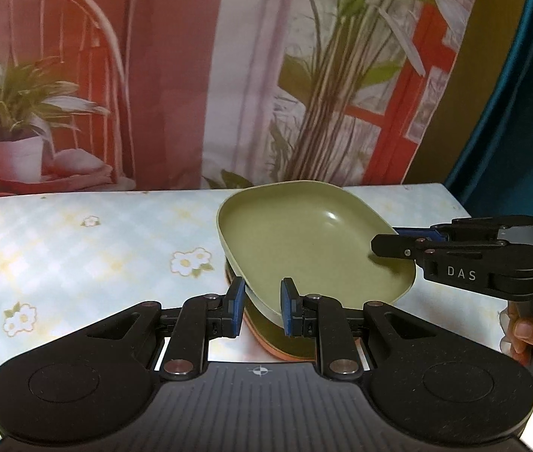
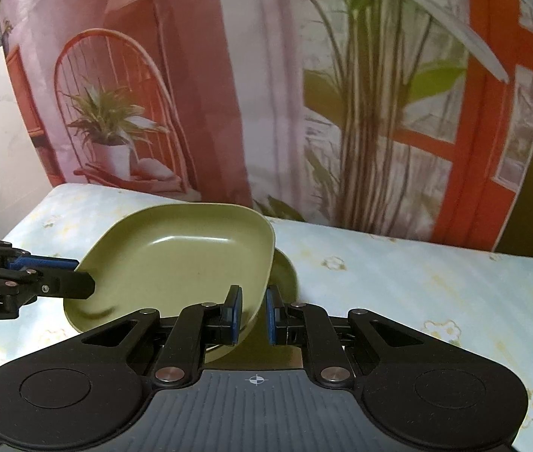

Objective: Organize plates and bowls
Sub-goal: 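Lower the sage-green plate with both tools onto the plate stack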

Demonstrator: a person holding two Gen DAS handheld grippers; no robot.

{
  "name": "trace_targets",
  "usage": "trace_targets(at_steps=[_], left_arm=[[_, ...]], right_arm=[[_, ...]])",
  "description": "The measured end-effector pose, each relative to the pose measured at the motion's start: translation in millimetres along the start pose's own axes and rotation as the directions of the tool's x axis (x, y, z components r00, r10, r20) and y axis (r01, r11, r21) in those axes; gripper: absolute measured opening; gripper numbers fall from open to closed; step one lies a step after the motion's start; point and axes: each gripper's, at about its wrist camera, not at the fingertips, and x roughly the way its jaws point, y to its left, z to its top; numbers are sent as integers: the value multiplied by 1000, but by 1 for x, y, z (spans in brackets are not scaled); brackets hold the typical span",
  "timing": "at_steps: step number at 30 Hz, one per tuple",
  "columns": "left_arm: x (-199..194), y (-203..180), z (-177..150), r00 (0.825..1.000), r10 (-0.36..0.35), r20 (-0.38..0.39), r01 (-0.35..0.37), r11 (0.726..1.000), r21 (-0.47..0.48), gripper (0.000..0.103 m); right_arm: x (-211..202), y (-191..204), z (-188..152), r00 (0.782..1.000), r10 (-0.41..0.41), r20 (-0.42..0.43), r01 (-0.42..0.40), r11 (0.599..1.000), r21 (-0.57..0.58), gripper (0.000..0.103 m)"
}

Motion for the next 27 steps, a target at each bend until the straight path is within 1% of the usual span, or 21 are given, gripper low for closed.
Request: trace_targets(at_steps=[9,20,27], left_arm=[[13,-5,-5,999,9,-31,-9,1000,21,21],[25,-6,-9,998,14,-65,-12,1000,22,21],[30,-5,-11,997,23,-72,-21,999,24,21]], right_arm=[[5,-14,-14,1000,-2,-2,2,1000,22,12],[15,-17,-21,1000,-7,-25,8,1000,24,12],[20,-15,-25,999,-24,-29,24,1000,6,12]])
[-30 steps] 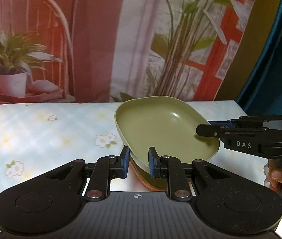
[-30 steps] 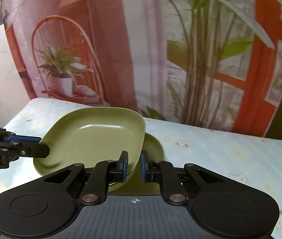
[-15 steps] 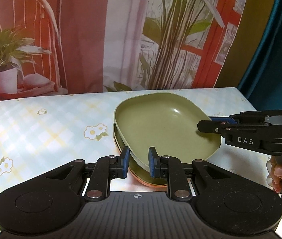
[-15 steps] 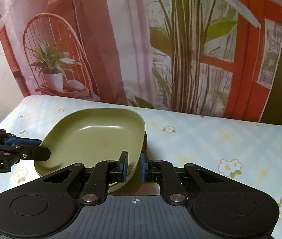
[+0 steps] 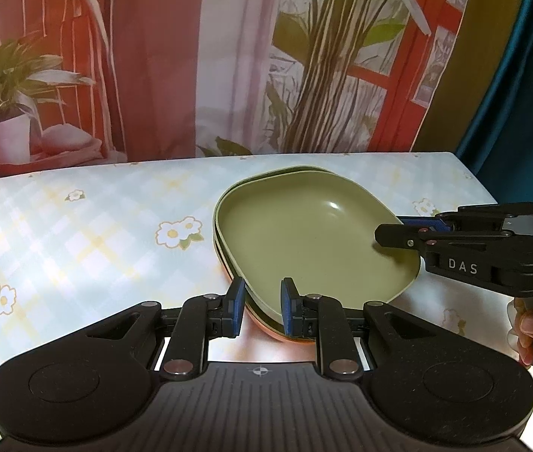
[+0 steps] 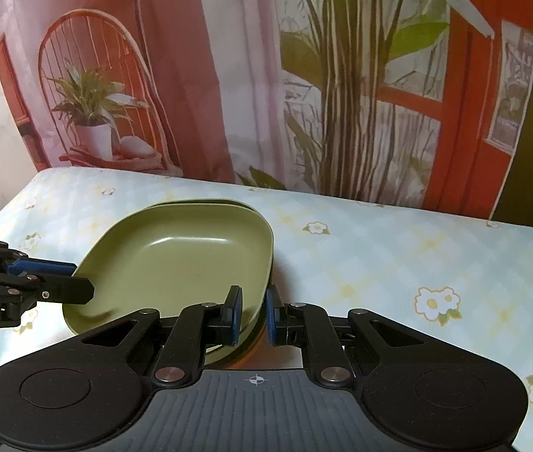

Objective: Organize plates and bowls
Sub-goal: 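Lower the sage-green plate with both tools onto the plate stack, then open both tools and pull back from the plate stack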

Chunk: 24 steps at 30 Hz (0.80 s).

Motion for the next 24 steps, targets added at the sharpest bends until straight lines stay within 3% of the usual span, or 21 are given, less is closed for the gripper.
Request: trace_targets(at_steps=[8,13,24], left_arm=[[5,-2,-6,1000,15,-5,-15,1000,25,21],[2,1,-6,1000,24,7,-25,1000,16,21],[-17,0,-8,1000,0,15,-1,1000,6,22]], right_arm=[[5,8,-5,999,-41,13,42,997,-62,14],[3,9,-6,999,-42,13,43,997,-67,21],[-14,8,-10,999,-40,26,41,997,-60,22]])
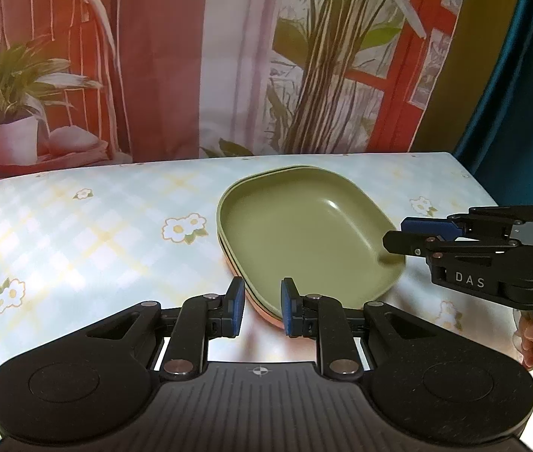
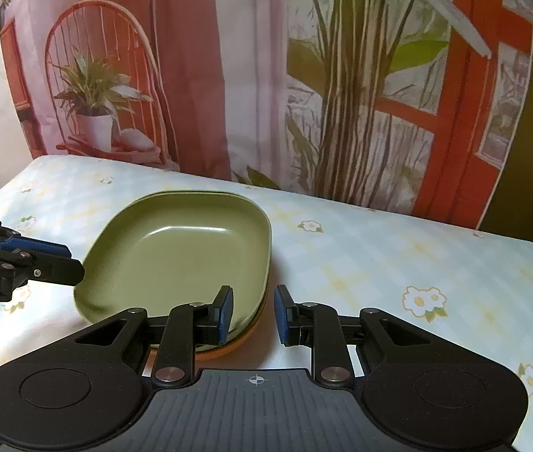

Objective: Organize plates and bowls
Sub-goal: 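Open both tools and pull back from the plate stack, then move both tools to the stacked red bowls and close on their rims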

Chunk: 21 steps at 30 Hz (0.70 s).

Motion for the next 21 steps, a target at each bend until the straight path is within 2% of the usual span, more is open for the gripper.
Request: trace_targets(at_steps=[11,13,14,15,17,21], left_arm=[[-41,-1,-14,1000,17,24,-17,1000,5,23],[-51,-3,-19,999,19,33,-19,1000,5,30],[-55,-3,-21,999,22,40,-22,1000,4,39],[-60,-3,-23,999,24,48,-24,1000,4,43],[-71,-5,-28,998,23,61,-23,1000,9,45],[-92,-3,-38,997,18,77,-20,1000,23,68]], right_arm=[[-36,15,-4,1000,-1,20,1,1000,26,22],[-46,20,-5,1000,0,30,-1,1000,31,22],[-50,23,-6,999,2,35,-3,999,33,23],[-56,26,-7,999,3,42,-5,999,36,24],[-65,31,-9,999,7,54,-9,999,42,32],[-83,42,-15,997,16,73,-21,998,64,50]])
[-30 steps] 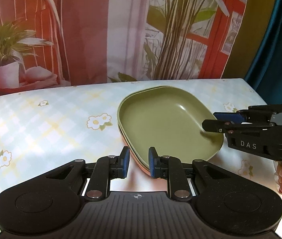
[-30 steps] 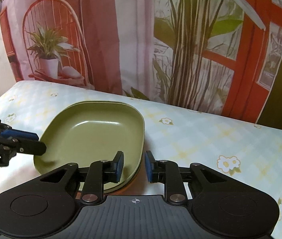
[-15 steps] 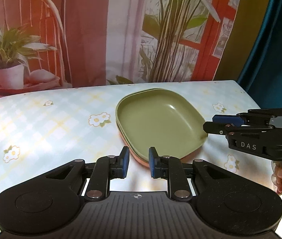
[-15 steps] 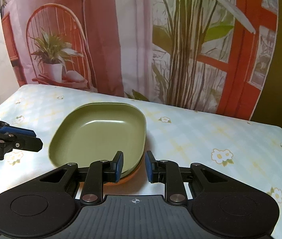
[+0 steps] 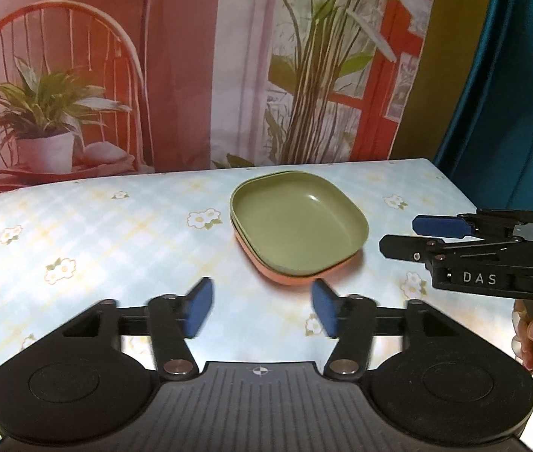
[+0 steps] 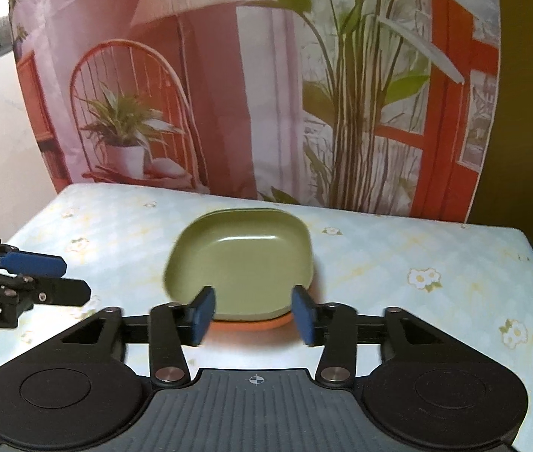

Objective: Organize plates and bowls
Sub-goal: 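Move both tools to the stacked red bowls and close on their rims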

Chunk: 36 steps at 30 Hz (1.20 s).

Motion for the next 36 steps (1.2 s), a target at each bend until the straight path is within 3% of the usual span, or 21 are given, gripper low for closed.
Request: trace_targets(at_steps=[6,10,26,32,36], left_arm=[[-26,7,-15,1000,-3,12,3,1000,9,83],[-38,10,-28,1000,-8,-4,8,1000,2,92],[-47,18,-95,992,-60,-110,52,996,-79,94],[-45,16,-108,991,-61,-122,48,993,-105,94],[-45,15,-118,989,-81,-127,65,990,-128,93]], right_arm=[[-22,17,-13,1000,-2,6,1,1000,21,73],[-38,27,-21,1000,-21,13,20,998,55,101],[-61,57,-86,996,-24,-81,31,996,82,103],[-71,76,-107,994,-102,-38,102,995,14,103],[-75,81,-114,997,-55,-47,56,998,18,103]])
